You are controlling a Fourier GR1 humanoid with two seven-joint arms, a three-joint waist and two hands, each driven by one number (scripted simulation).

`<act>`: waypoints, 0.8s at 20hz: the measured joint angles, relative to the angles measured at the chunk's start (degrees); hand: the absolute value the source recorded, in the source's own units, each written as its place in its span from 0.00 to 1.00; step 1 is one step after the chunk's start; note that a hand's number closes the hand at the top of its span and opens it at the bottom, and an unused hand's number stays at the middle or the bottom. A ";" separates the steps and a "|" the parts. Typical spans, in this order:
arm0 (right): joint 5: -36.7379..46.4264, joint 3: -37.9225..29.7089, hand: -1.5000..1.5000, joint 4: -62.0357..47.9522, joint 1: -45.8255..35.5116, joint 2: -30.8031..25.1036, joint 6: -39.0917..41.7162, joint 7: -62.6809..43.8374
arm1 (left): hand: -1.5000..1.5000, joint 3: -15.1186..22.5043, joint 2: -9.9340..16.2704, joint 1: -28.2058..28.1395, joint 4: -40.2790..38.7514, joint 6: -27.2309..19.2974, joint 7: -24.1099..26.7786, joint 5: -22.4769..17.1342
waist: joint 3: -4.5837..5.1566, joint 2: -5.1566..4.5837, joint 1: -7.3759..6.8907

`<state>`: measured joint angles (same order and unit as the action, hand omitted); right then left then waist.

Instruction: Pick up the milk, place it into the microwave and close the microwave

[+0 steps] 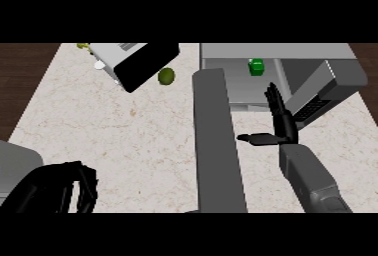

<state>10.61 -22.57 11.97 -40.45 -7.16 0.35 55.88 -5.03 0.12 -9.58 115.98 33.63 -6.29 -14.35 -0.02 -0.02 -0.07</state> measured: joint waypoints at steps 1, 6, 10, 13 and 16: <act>-0.08 0.50 0.00 1.19 1.31 0.34 0.41 0.07 | 1.00 0.66 -0.02 0.50 -0.44 -0.22 -0.26 0.51 | 0.01 0.09 0.22; -0.35 2.97 0.00 7.59 9.51 1.06 2.54 0.45 | 1.00 5.28 0.06 1.47 -2.11 -1.10 1.54 4.85 | 0.09 0.41 1.07; -1.63 4.12 0.00 14.51 16.18 0.92 4.20 -0.21 | 1.00 10.35 -0.04 5.56 -4.76 -5.29 1.36 8.44 | 0.09 0.44 1.48; -2.34 5.45 0.00 20.81 22.07 0.92 5.71 -1.31 | 1.00 14.44 -0.08 8.46 -7.34 -8.27 2.17 10.91 | 0.13 0.46 1.73; -2.95 6.47 0.00 26.60 27.00 0.78 7.02 -2.12 | 1.00 19.45 -0.10 11.88 -11.94 -11.41 4.81 15.19 | 0.15 0.43 2.08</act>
<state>7.67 -16.10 38.57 -13.45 -6.38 7.38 53.76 14.42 0.03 2.30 104.04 22.21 -1.49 0.85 0.13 0.41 2.01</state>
